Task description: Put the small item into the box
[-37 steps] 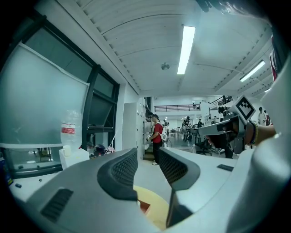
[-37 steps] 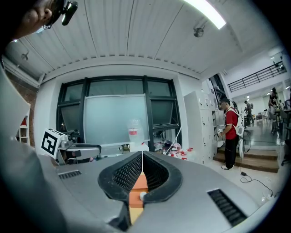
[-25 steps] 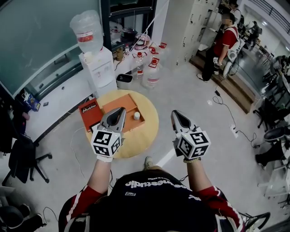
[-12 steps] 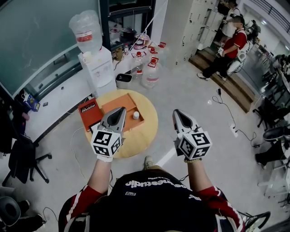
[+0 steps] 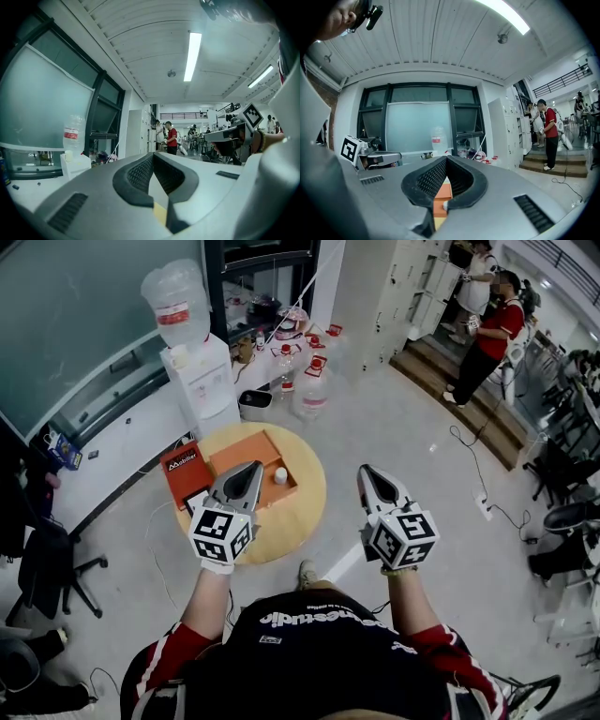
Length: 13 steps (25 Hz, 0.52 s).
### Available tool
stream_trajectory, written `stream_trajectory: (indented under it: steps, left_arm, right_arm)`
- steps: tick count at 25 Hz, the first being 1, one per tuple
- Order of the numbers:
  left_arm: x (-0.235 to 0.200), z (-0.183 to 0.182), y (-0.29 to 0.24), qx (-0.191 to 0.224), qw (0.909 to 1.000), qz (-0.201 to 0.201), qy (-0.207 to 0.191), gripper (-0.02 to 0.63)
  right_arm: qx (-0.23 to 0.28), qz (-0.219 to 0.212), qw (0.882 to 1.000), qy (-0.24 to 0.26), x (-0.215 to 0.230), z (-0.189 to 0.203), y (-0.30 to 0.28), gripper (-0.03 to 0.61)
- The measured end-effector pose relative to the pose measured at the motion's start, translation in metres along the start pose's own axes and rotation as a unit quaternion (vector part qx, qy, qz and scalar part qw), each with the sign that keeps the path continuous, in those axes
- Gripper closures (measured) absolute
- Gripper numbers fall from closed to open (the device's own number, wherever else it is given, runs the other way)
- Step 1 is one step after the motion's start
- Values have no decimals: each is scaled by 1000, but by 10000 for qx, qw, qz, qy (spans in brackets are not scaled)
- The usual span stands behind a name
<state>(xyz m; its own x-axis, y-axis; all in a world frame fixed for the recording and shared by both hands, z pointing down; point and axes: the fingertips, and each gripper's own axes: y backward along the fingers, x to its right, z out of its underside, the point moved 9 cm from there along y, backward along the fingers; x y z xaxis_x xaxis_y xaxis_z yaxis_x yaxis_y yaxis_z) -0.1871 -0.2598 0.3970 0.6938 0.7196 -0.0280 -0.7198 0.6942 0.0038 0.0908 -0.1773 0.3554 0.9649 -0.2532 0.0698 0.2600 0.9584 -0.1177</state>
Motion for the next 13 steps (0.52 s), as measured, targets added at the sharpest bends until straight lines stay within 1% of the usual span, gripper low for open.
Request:
stream_trajectory:
  steps: [5,13]
  left_arm:
    - [1,-2,-1,39,10000,50,20,597]
    - [9,0,-2,-57,9999,80,30,596]
  right_arm:
    - [-16,-32,10000,13,-3,1,1,551]
    - [-56,15,10000,-18,3,0,9,551]
